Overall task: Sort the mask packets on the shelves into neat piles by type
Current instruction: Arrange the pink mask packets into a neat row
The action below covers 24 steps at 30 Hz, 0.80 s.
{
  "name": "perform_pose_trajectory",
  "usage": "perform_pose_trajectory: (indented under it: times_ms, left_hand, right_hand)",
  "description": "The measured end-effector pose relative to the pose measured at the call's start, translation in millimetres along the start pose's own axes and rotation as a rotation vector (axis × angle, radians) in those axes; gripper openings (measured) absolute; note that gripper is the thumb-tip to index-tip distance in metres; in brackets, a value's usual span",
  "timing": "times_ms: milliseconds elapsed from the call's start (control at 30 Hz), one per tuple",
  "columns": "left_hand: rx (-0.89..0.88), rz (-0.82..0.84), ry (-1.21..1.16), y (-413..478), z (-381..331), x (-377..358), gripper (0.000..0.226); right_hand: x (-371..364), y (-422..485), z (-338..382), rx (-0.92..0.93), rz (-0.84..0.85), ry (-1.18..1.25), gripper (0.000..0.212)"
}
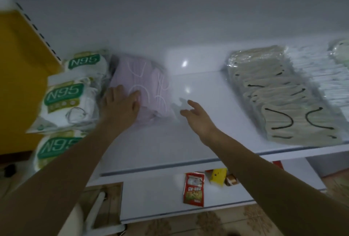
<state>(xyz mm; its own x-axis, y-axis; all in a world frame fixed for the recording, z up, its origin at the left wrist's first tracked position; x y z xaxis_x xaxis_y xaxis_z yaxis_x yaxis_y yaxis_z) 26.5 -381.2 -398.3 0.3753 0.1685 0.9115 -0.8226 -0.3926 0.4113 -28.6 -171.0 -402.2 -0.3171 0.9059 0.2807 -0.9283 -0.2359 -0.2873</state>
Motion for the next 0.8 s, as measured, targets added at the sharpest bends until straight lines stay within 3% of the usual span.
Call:
perform_pose_trajectory:
  times_ms: [67, 200, 267, 433, 500, 600, 633, 800]
  left_hand:
    - [0.013, 0.018, -0.037, 2.2, -1.2, -0.9, 0.043]
    - [0.117, 0.109, -0.106, 9.2, -6.5, 2.7, 0.065]
    - [0.189, 0.15, -0.146, 13.5, -10.6, 4.8, 0.079]
    - [0.238, 0.219, -0.11, 19.8, -6.9, 3.6, 0.086]
    - [0.296, 0.242, -0.173, 20.4, -3.2, 2.8, 0.086]
    - [0.342, 0.265, -0.233, 20.9, -1.0, 4.2, 0.085]
    - [0.349, 0.269, -0.237, 20.3, -0.7, 5.3, 0.085]
    - [0.382, 0.279, -0.227, 16.7, -2.7, 11.3, 0.085]
  right_hand:
    - [-21.7, 19.8, 5.8, 0.027, 0.028, -0.055, 0.054]
    - [-58.6, 60.0, 12.8, 0.035, 0.018, -0.495, 0.05]
    - [-70.9, 69.8, 17.1, 0.034, 0.041, -0.566, 0.051]
    - [-85.2, 68.8, 18.7, -0.025, 0.091, -0.117, 0.072]
    - [-87.3, 69.9, 21.3, -0.042, 0.069, 0.083, 0.057]
    - [-87.1, 71.0, 28.3, -0.133, 0.058, 0.38, 0.016]
    - [-86.1, 71.9, 30.0, -0.157, 0.063, 0.432, 0.015]
    - [-83.6, 69.8, 39.6, -0.153, 0.02, 0.504, 0.037]
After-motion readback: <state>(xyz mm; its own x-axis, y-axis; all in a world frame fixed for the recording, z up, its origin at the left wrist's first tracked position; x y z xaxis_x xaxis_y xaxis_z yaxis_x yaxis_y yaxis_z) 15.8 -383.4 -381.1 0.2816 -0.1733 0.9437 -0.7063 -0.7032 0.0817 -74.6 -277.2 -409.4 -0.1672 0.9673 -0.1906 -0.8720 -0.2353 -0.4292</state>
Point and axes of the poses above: each hand's wrist, its own y-axis towards the middle knuckle, its own x-axis out of the back of the hand, z = x × y, the point moved 2 cm from there along y, towards the middle knuckle, and after that the axes turned 13 degrees about -z, right-handed, at the moved point
